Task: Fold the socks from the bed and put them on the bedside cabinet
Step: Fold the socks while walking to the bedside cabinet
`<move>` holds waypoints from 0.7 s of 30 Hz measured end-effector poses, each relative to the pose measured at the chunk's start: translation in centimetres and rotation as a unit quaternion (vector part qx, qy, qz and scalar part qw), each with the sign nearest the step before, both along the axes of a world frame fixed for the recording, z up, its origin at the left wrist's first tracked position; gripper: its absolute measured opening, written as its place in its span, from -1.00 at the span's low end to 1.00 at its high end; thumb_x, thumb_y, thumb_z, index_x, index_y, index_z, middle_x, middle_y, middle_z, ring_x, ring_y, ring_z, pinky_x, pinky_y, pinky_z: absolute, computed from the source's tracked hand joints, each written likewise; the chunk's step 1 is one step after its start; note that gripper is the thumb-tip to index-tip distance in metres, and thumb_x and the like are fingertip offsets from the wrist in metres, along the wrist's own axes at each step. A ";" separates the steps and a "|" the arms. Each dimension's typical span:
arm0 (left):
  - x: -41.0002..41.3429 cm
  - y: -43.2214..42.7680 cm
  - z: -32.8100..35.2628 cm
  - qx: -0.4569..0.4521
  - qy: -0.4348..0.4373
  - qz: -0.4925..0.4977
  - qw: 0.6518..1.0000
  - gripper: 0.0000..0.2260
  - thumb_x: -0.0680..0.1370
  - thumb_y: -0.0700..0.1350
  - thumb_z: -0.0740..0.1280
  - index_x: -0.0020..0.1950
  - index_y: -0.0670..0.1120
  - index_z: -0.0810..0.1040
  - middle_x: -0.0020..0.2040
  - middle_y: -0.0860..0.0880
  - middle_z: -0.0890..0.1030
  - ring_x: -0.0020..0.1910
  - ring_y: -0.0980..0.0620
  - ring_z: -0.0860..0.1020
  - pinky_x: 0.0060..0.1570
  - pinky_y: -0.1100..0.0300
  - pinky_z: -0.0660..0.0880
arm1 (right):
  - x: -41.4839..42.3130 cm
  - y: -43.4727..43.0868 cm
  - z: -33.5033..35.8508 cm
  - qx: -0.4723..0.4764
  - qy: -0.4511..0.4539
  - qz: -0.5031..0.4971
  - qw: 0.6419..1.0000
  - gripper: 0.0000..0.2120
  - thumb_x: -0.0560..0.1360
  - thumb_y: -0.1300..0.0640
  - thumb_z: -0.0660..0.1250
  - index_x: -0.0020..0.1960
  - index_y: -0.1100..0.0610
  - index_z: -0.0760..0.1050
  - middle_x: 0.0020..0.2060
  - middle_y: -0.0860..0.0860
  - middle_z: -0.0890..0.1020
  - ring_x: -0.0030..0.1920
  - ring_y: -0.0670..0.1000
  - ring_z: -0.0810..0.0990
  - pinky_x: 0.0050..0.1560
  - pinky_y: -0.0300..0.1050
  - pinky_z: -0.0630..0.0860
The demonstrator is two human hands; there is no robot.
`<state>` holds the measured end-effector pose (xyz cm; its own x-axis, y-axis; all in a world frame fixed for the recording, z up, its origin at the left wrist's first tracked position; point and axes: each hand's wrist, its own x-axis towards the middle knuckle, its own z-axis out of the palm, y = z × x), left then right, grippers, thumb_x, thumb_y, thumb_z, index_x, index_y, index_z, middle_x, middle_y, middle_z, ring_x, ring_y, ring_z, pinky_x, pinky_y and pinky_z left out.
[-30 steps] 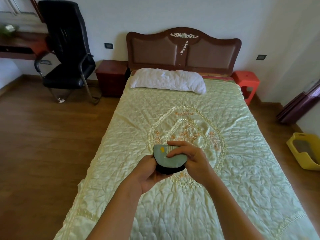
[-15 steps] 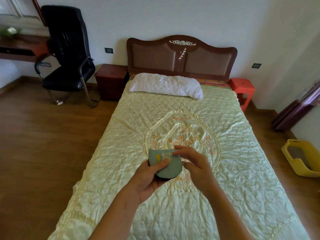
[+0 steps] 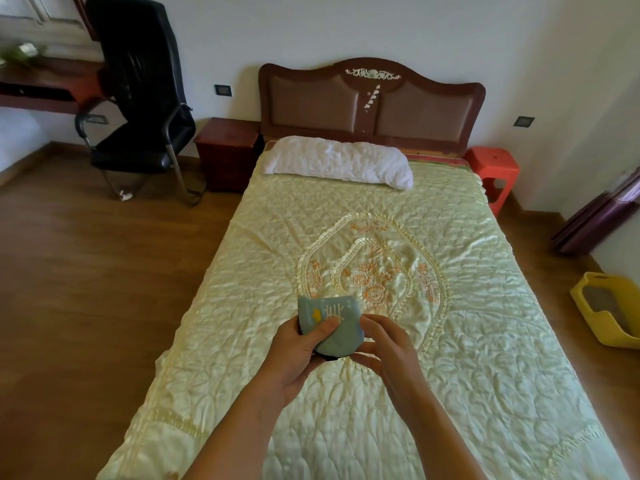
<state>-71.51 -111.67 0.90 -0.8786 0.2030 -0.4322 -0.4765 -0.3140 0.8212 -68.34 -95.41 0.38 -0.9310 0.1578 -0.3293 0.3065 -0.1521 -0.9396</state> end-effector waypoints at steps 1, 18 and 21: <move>0.0 -0.3 -0.1 -0.003 0.004 0.005 1.000 -0.68 0.41 -0.11 0.50 0.14 -0.13 0.62 0.01 -0.13 0.75 0.00 -0.10 0.71 -0.20 0.12 0.66 | -0.1 -0.3 -0.1 -0.003 -0.001 0.001 1.000 -0.83 0.58 0.06 0.37 0.07 0.10 0.67 -0.01 0.13 0.75 -0.04 0.18 0.75 -0.09 -0.05 0.69; 13.3 -7.2 -1.9 -0.035 -0.030 0.359 0.932 -0.73 0.43 -0.12 0.51 0.10 -0.11 0.63 -0.03 -0.08 0.76 -0.02 -0.04 0.71 -0.14 0.09 0.66 | 1.2 -10.1 -2.6 0.008 -0.005 0.364 0.931 -0.74 0.45 -0.07 0.39 -0.03 0.09 0.69 -0.07 0.08 0.76 -0.02 0.11 0.75 -0.02 0.03 0.69; 17.6 -8.0 -2.1 -0.038 -0.044 0.427 0.902 -0.63 0.34 -0.06 0.56 0.11 -0.08 0.62 -0.03 -0.07 0.76 -0.01 -0.02 0.71 -0.11 0.07 0.65 | 3.7 -12.5 -3.1 0.011 -0.003 0.440 0.898 -0.70 0.41 -0.11 0.39 -0.04 0.08 0.69 -0.07 0.07 0.76 -0.01 0.07 0.74 -0.07 -0.06 0.70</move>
<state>-53.91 -119.70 -1.24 -0.6618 -0.5657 -0.4921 -0.1514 -0.5419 0.8267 -64.68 -107.89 -2.69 -0.6962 -0.6316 -0.3413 0.3048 0.1704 -0.9371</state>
